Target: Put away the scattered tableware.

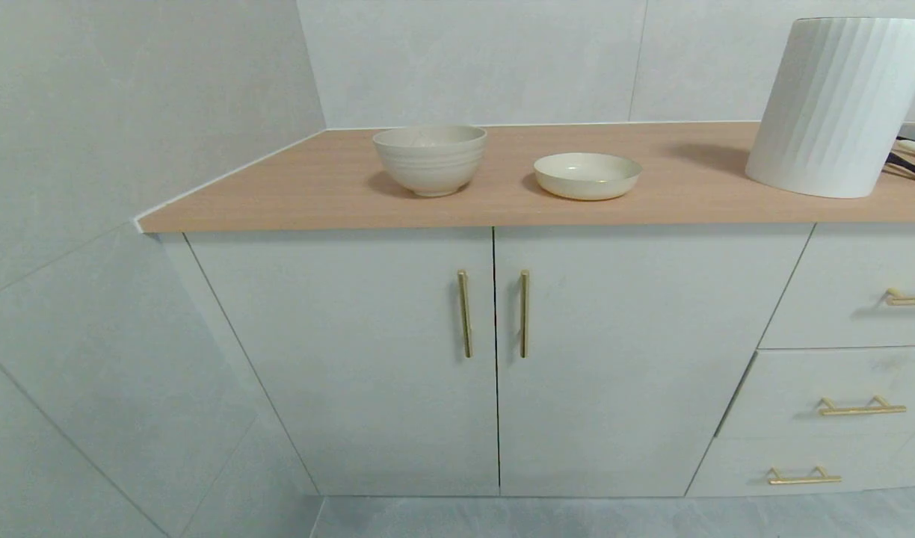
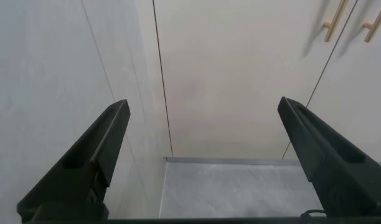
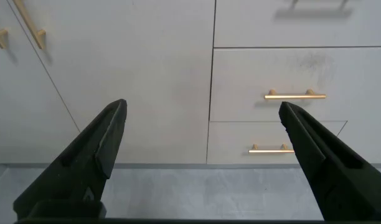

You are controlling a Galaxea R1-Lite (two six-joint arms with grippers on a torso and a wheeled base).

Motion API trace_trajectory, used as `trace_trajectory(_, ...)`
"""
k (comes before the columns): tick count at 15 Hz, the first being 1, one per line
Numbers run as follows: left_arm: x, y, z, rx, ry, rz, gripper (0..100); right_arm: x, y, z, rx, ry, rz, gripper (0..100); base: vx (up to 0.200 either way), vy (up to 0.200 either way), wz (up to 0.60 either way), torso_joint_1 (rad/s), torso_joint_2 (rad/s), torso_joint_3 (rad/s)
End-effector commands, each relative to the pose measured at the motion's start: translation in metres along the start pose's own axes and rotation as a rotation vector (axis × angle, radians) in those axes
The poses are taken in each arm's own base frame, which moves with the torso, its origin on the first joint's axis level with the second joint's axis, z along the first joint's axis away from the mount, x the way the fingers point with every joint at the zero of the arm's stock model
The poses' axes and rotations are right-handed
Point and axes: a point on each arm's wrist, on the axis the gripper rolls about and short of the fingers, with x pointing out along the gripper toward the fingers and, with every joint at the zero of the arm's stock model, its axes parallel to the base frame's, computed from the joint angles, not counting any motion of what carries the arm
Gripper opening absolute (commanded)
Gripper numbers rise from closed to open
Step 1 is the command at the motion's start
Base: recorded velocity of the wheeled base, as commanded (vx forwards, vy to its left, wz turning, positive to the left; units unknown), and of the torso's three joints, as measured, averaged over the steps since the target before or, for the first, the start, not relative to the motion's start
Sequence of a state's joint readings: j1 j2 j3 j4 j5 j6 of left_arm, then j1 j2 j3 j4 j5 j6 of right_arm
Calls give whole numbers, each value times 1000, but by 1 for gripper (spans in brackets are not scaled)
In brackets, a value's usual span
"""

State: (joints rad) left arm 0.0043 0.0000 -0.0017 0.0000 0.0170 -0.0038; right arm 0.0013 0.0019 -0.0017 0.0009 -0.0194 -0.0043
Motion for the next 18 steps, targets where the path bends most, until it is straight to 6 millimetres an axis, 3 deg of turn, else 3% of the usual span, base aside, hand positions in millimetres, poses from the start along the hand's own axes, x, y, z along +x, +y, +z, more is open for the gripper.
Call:
trace_trajectory(1, 0, 0, 0, -1, 0, 0, 100, 0, 0, 0, -2, -1, 1, 100, 0, 0, 0, 0, 0, 0)
trace_trajectory(6, 0, 0, 0, -1, 0, 0, 100, 0, 0, 1, -2, -7, -3, 100, 0, 0, 0, 0, 0, 0)
trace_trajectory(8, 0, 0, 0, -1, 0, 0, 100, -13, -1, 56, 36, -137, 30, 100, 0, 0, 0, 0, 0, 0)
trace_trajectory(9, 0, 0, 0, -1, 0, 0, 100, -11, -1, 72, 36, -114, 56, 100, 0, 0, 0, 0, 0, 0)
trace_trajectory(10, 0, 0, 0, -1, 0, 0, 100, 4, 0, 99, 34, -30, 130, 100, 0, 0, 0, 0, 0, 0)
trace_trajectory(13, 0, 0, 0, -1, 0, 0, 100, 78, 13, 139, 34, 229, 313, 100, 0, 0, 0, 0, 0, 0)
trace_trajectory(15, 0, 0, 0, -1, 0, 0, 100, 129, 31, 157, 29, 314, 451, 100, 0, 0, 0, 0, 0, 0)
trace_trajectory(18, 0, 0, 0, -1, 0, 0, 100, 190, 72, 163, 0, 431, 586, 100, 0, 0, 0, 0, 0, 0)
